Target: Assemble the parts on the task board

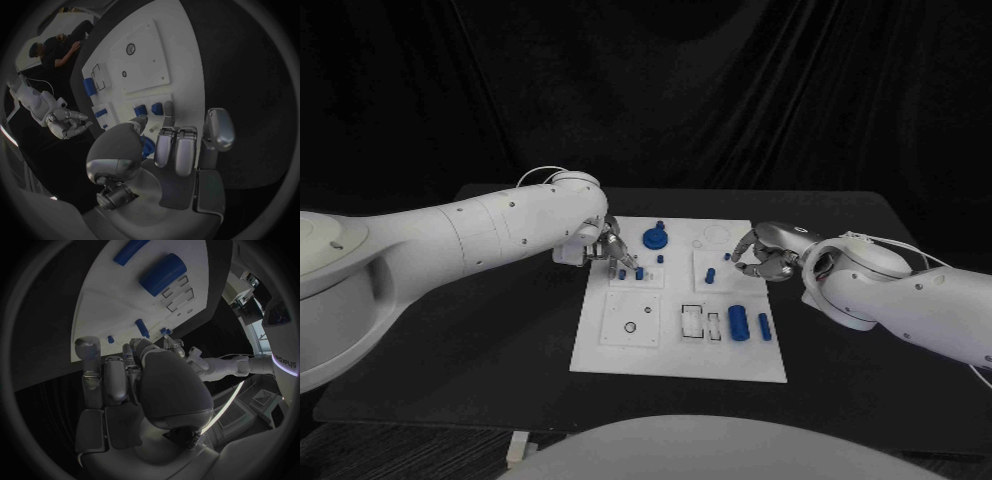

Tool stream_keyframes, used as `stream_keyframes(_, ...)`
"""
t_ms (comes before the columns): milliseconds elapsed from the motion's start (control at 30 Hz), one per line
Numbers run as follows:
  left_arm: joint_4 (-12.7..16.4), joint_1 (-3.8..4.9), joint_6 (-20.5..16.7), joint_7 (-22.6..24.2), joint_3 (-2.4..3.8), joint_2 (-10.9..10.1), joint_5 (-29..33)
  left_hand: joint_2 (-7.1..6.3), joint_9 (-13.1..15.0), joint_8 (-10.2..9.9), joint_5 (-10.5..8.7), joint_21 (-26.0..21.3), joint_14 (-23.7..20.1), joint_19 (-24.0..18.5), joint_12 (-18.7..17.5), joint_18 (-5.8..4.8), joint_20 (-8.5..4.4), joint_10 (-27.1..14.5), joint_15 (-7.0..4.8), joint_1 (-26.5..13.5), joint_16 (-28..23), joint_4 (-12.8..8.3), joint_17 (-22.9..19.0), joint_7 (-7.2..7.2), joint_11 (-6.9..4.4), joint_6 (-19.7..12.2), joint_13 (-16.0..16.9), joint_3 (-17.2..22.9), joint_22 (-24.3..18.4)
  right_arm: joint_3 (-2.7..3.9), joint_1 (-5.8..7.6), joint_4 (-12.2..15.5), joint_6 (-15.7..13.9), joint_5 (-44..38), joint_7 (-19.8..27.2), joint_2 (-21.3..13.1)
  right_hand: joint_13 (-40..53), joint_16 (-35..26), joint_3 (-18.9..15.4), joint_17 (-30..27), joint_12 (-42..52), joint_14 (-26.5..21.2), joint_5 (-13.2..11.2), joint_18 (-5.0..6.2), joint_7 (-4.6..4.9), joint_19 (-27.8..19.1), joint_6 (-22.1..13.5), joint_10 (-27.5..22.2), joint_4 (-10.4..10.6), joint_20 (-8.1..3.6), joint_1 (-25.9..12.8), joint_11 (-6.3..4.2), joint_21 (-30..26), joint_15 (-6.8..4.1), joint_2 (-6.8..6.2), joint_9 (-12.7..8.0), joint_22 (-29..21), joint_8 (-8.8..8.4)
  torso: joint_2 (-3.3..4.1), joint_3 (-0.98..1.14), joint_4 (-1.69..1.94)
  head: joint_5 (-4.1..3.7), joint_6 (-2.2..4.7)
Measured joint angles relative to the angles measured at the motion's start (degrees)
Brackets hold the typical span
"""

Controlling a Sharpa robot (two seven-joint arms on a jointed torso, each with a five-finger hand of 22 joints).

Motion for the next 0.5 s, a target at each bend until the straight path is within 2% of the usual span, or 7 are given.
stream_keyframes(200, 0.8, -0.04, -1.5, 0.3, 0.01, -0.8, 0.0, 0.30, 0.2, 0.0, -0.10, 0.0, 0.0, 0.2, 0.0, 0.00, 0.22, 0.0, 0.00, -0.3, 0.0, 0.7, 0.0, -0.12, 0.00, 0.5, 0.0, -1.0, 0.0, 0.00, 0.00, 0.0, 0.0, 0.0, 0.0, 0.0, 0.0, 0.0, 0.0, 0.0, 0.0, 0.0, 0.0, 0.00, 0.00, 0.0, 0.0, 0.0, 0.0, 0.00, 0.0, 0.00, 0.0, 0.00, 0.00, 0.0, 0.0, 0.00, 0.02, 0.00, 0.03, -0.12, 0.00)
stream_keyframes(300, 2.0, -0.05, -3.4, 1.1, 0.01, -1.8, 0.0, 1.03, 2.7, 2.0, -0.06, 0.4, 0.0, 0.3, 0.4, 0.00, 0.29, 0.0, 0.00, 0.5, 0.0, 0.4, 0.0, -0.22, 0.00, 0.6, 0.0, -1.5, 0.0, 0.00, 0.00, 0.1, 0.0, 0.0, 0.0, -0.1, 0.0, 0.0, 0.0, 0.0, 0.0, 0.0, 0.0, 0.00, 0.00, 0.0, 0.0, 0.0, 0.0, 0.00, 0.0, 0.00, 0.0, 0.00, 0.00, 0.0, 0.0, 0.00, 0.01, 0.00, 0.04, -0.25, 0.00)
stream_keyframes(433, 4.5, -0.05, -7.3, 3.5, 0.00, -4.2, 0.0, 1.84, 6.9, 5.2, 2.04, 0.4, 0.0, 0.3, 0.5, 0.00, 0.29, 0.0, 0.00, 3.3, 0.0, 0.1, 0.0, -0.73, 0.00, -0.7, 0.0, -1.8, 0.0, 0.00, -0.01, 0.1, 0.0, 0.0, 0.0, -0.3, 0.0, 0.0, 0.0, 0.0, 0.0, 0.0, 0.0, 0.01, 0.00, 0.0, 0.0, 0.0, 0.0, 0.00, 0.0, 0.00, 0.0, 0.00, 0.00, 0.0, 0.0, 0.00, 0.01, 0.00, 0.04, -0.34, 0.00)
stream_keyframes(500, 6.7, -0.05, -10.0, 5.3, 0.00, -6.0, 0.0, 1.90, 8.5, 6.4, 4.75, 0.4, 0.0, 0.3, 0.5, 0.00, 0.29, 0.0, 0.00, 5.4, 0.0, -0.6, 0.0, -0.80, 0.00, -1.9, 0.0, -1.8, 0.0, 0.00, -0.01, 0.1, 0.1, 0.0, 0.0, -0.4, 0.0, 0.0, 0.2, 0.0, 0.0, 0.0, 0.0, 0.00, 0.00, 0.0, 0.0, 0.0, 0.0, 0.00, 0.0, 0.00, 0.0, 0.00, 0.00, 0.0, 0.0, 0.00, 0.01, -0.01, 0.04, -0.42, 0.00)
